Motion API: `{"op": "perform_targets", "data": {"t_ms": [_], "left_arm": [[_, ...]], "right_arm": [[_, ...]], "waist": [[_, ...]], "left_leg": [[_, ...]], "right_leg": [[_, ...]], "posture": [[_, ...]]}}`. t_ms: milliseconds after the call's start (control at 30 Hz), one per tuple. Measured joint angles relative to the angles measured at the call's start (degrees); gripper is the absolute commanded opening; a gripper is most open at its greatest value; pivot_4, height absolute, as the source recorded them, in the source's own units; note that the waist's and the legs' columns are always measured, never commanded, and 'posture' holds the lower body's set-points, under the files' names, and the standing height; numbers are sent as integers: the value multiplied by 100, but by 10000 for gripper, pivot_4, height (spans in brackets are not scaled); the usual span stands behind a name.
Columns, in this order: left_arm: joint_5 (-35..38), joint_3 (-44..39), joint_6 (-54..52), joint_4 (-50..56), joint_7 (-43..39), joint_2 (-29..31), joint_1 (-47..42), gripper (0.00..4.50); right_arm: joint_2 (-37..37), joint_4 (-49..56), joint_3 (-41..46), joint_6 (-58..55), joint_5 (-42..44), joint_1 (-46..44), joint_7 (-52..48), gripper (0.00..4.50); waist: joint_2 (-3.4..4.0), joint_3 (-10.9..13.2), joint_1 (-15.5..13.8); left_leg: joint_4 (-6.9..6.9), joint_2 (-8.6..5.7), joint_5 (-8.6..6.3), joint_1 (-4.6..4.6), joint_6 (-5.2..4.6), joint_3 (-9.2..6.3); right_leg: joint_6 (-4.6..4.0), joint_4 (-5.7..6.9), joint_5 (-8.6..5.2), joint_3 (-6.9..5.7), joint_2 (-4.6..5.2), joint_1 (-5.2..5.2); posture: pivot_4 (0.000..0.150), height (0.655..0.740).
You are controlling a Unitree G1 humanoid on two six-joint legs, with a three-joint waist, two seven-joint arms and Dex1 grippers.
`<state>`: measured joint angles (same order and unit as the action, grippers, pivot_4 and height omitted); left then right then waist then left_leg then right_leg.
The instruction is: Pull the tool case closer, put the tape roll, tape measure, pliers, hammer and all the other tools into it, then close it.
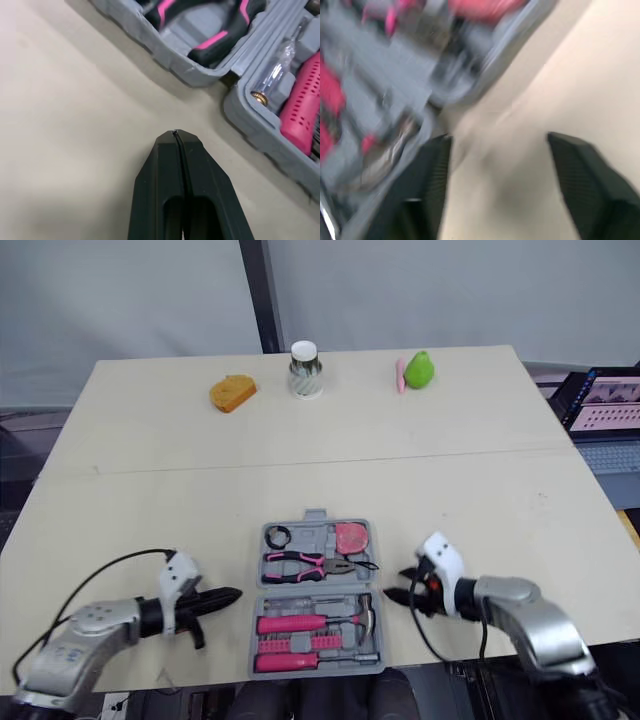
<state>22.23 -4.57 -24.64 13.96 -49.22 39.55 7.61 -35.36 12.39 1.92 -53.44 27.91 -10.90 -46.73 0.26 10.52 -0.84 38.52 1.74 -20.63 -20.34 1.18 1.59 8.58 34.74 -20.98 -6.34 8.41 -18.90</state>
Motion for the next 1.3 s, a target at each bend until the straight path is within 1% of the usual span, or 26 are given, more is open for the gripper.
{"op": "perform_targets", "data": {"t_ms": [67,133,233,333,500,667,967,1167,1300], "left_arm": [[228,32,-65,444,-220,49,51,0],[318,269,-186,910,-409,194,110,0],[229,754,-299,1254,-591,441,366,0],[-131,1263,-215,1222,-656,615,620,0],[-497,1434,422,938,-659,618,679,0],[-539,1477,940,603,-750,576,676,0],[-538,1475,1010,592,-737,538,684,0],[-439,1443,905,536,-708,349,694,0],[-16,1155,367,468,-560,109,618,0]], "right_arm": [[216,-402,115,-466,241,-490,95,43864],[482,-953,268,-875,389,-977,280,43864],[739,-1605,347,-1317,491,-1453,480,43864],[904,-1997,372,-1433,520,-1783,554,43864],[1069,-2290,437,-1545,541,-1992,621,43864],[1226,-2304,357,-1479,618,-1993,531,43864],[1231,-2137,99,-1115,674,-1817,55,43864],[1065,-1637,31,-802,829,-1684,-533,43864],[839,-1329,-194,-514,832,-1609,-875,43864]], "waist": [[-3,1,-12],[2,4,-24],[4,4,-16],[4,4,14],[3,0,63],[5,-1,97],[7,1,101],[8,1,111],[6,3,103]], "left_leg": [[0,-2,-2,-6,-3,-3],[0,-7,-3,-11,-4,-1],[-5,-7,-3,-25,-4,10],[1,-6,-2,-30,-4,31],[14,-3,-2,-26,-5,36],[0,-3,-2,-26,-5,42],[6,-2,-2,-27,-5,45],[4,0,-2,-26,-5,47],[5,0,-2,-29,-5,47]], "right_leg": [[0,1,0,-1,2,-4],[0,1,0,1,5,-8],[0,11,0,8,4,-38],[0,32,0,19,4,-64],[-1,47,0,27,4,-65],[-1,47,0,27,6,-76],[-1,62,0,28,8,-83],[-3,64,-1,27,8,-87],[-3,68,-1,26,8,-91]], "posture": [[1500,7400],[1500,7400],[1500,7400],[1500,7400],[1500,7400],[1500,7400],[1500,7400],[1500,7400],[1500,7400]]}}
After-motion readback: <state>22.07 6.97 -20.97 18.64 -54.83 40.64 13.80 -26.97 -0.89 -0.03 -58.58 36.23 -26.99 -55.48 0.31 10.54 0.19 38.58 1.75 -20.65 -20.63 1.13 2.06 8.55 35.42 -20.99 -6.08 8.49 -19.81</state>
